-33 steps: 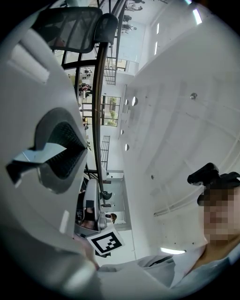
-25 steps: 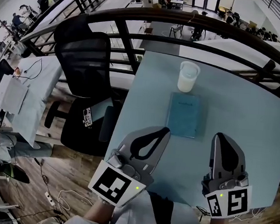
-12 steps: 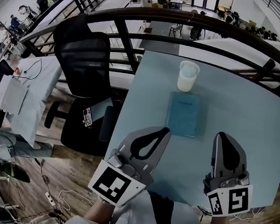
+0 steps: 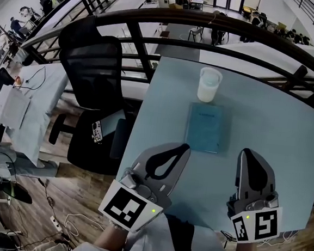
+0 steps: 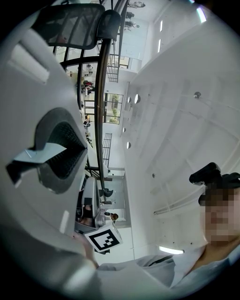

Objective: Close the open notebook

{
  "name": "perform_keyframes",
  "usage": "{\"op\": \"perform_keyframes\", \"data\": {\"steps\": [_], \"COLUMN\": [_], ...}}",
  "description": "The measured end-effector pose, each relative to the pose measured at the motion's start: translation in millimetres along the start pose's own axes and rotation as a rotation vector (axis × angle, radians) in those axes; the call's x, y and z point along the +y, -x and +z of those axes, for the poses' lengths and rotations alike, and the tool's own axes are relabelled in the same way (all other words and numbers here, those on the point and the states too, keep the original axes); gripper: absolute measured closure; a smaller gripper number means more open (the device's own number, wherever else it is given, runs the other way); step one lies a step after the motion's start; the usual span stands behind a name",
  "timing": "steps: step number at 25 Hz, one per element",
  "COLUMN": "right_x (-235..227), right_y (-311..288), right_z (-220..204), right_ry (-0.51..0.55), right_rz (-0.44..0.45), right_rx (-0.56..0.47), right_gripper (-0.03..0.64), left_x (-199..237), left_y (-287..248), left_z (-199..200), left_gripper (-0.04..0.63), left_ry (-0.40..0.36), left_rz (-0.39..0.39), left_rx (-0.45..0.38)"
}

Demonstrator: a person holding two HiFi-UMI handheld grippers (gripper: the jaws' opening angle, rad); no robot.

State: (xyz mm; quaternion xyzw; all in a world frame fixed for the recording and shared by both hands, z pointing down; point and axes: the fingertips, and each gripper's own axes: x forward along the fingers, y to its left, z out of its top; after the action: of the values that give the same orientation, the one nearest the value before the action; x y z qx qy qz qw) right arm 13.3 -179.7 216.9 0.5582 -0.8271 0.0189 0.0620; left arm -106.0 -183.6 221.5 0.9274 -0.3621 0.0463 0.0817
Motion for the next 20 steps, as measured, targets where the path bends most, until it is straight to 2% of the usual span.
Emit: {"op": "perform_keyframes", "data": {"steps": [20], "right_x": [6.7], "right_y": [3.5], "right_z": [-4.0], "right_ry": [0.022], "right_rz": [0.017], "right_rx": [0.018], "right_gripper": [0.615], "left_x": [-3.8], "left_y": [3.4], "left_z": [-3.8], "left_gripper": [0.591], "left_ry": [0.001], "left_rz": [-0.001], "left_rx": [0.004]}}
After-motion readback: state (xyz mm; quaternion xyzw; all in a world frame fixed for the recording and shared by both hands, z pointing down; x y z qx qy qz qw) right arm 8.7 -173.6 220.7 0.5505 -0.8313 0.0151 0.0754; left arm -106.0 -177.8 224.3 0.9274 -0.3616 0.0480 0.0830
